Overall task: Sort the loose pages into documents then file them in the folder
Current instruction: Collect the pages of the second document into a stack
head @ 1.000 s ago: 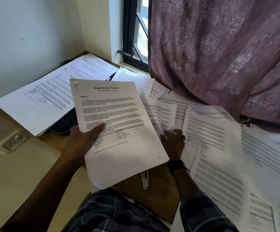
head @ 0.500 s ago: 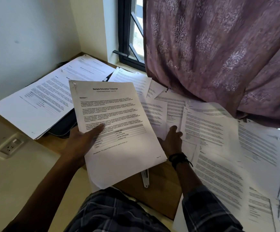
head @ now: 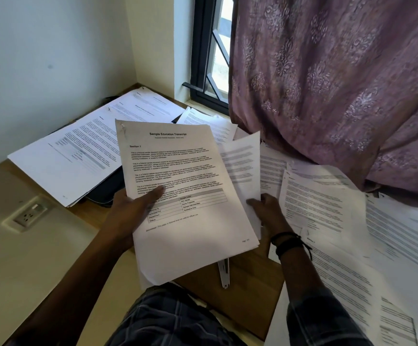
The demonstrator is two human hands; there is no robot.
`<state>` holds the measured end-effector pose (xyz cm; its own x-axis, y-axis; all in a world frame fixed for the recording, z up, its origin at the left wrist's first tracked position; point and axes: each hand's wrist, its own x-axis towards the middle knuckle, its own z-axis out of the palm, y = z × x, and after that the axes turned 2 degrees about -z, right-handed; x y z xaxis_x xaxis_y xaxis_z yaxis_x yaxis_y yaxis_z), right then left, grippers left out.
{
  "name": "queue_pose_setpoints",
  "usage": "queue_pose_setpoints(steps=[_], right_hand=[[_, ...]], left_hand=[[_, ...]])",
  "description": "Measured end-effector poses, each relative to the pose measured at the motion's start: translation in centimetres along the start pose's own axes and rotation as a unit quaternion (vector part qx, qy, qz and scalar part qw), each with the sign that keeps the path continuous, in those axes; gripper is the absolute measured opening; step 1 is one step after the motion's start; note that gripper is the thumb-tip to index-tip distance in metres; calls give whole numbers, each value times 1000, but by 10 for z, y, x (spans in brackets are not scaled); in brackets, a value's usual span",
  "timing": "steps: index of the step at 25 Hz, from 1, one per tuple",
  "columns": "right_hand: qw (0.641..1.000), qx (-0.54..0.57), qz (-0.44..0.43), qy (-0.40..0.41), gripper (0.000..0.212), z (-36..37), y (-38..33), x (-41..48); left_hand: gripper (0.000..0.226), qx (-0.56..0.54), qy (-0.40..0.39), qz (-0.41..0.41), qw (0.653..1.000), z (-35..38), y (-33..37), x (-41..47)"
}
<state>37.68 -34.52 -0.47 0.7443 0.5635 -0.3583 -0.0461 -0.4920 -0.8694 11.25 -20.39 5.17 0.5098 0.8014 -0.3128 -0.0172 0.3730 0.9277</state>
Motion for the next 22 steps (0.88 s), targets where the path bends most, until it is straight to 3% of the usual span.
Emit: queue_pose_setpoints(steps=[2,4,7,10,14,17,20,22], right_hand=[[992,127,-15,-16,32,-11,-8,-7],[981,187,-44,-25,44,-25,-19,-18],[975,196,-93,-44,49,-51,-32,-38],[974,180,-91,-104,49,-77,-37,-62],[974,154,-65,-153,32,-96,-32,-84],[968,192,-6,-159,59,-107,-28,-99],[988,38,-126,-79,37,-111,-19,-100],[983,-22,-183,-20,27,-112,-11,-96]], left_hand=[[30,-1,-5,0,1000,2,2,2],[27,-6,-5,-6,1000,7,3,3],[25,5,-9,-12,1000,22,2,2],[24,-8,-35,-23,999,43,-4,0],[26,-20,-64,-39,997,78,-13,-5],[24,-7,-93,-15,996,106,-20,-11],[25,18,-110,54,992,121,-20,-15],[25,40,-119,110,986,129,-15,-15]])
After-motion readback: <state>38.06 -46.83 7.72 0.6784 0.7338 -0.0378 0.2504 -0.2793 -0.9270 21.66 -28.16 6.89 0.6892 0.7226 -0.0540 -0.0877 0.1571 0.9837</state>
